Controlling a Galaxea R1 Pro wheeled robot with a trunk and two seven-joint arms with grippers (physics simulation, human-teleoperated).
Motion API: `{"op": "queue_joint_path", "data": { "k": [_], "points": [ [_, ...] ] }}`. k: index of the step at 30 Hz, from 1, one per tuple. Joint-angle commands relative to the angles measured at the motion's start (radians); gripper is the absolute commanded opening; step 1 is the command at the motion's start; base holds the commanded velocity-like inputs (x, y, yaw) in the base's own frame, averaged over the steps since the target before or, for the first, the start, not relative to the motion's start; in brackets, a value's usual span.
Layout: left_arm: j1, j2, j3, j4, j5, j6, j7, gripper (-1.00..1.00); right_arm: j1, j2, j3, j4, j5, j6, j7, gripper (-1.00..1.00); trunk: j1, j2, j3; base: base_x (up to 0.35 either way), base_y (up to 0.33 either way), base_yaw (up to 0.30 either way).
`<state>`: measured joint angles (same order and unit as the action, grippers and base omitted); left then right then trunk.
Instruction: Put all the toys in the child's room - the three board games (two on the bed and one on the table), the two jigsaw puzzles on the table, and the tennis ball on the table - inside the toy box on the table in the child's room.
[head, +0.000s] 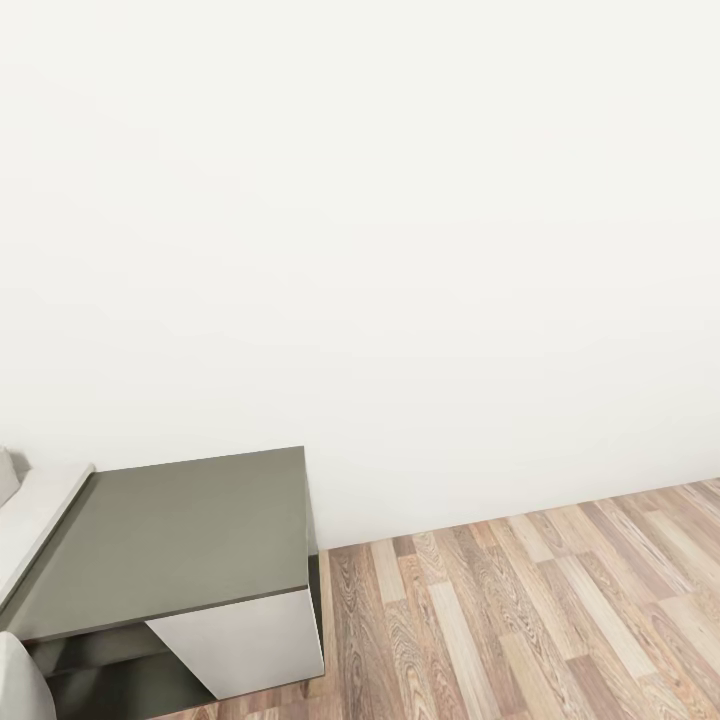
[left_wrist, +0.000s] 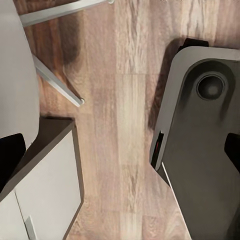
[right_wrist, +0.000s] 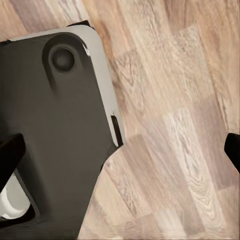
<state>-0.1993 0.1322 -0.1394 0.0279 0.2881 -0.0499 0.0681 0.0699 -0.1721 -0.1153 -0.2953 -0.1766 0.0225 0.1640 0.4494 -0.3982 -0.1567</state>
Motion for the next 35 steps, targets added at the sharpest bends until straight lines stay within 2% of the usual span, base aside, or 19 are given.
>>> {"op": "queue_joint_path", "data": {
  "k": [1, 5, 11, 19, 26, 35],
  "points": [
    [-0.001, -0.001, -0.007, 0.003, 0.008, -0.006, 0.001, 1.00, 0.001, 0.001, -0.005, 0.021, -0.010, 0.001, 0.004, 1.00, 0.001, -0.002, -0.002, 0.000, 0.000, 0.000],
    [-0.001, -0.004, -0.005, 0.002, 0.008, -0.006, 0.001, 1.00, 0.001, 0.014, -0.005, 0.055, -0.011, 0.001, 0.003, 1.00, 0.001, -0.002, -0.002, 0.000, 0.000, 0.000],
    [-0.001, -0.027, 0.000, 0.001, 0.012, -0.007, 0.000, 1.00, 0.001, 0.073, -0.004, 0.091, -0.007, 0.001, 0.002, 1.00, 0.001, -0.002, -0.002, 0.000, 0.000, 0.000],
    [0.000, -0.058, -0.002, 0.002, 0.010, -0.007, -0.001, 1.00, 0.001, 0.128, -0.005, 0.103, -0.007, 0.000, 0.002, 1.00, 0.001, -0.002, -0.002, 0.000, 0.000, 0.000],
    [-0.001, -0.063, -0.002, 0.001, 0.008, -0.007, -0.001, 1.00, 0.001, 0.142, -0.007, 0.105, -0.008, -0.001, 0.002, 1.00, 0.001, -0.002, -0.002, 0.000, 0.000, 0.000],
    [0.000, -0.065, -0.002, 0.002, 0.008, -0.007, -0.001, 1.00, 0.001, 0.133, -0.008, 0.105, -0.005, 0.000, 0.002, 1.00, 0.001, -0.002, -0.002, 0.000, 0.000, 0.000]
  ]
}}
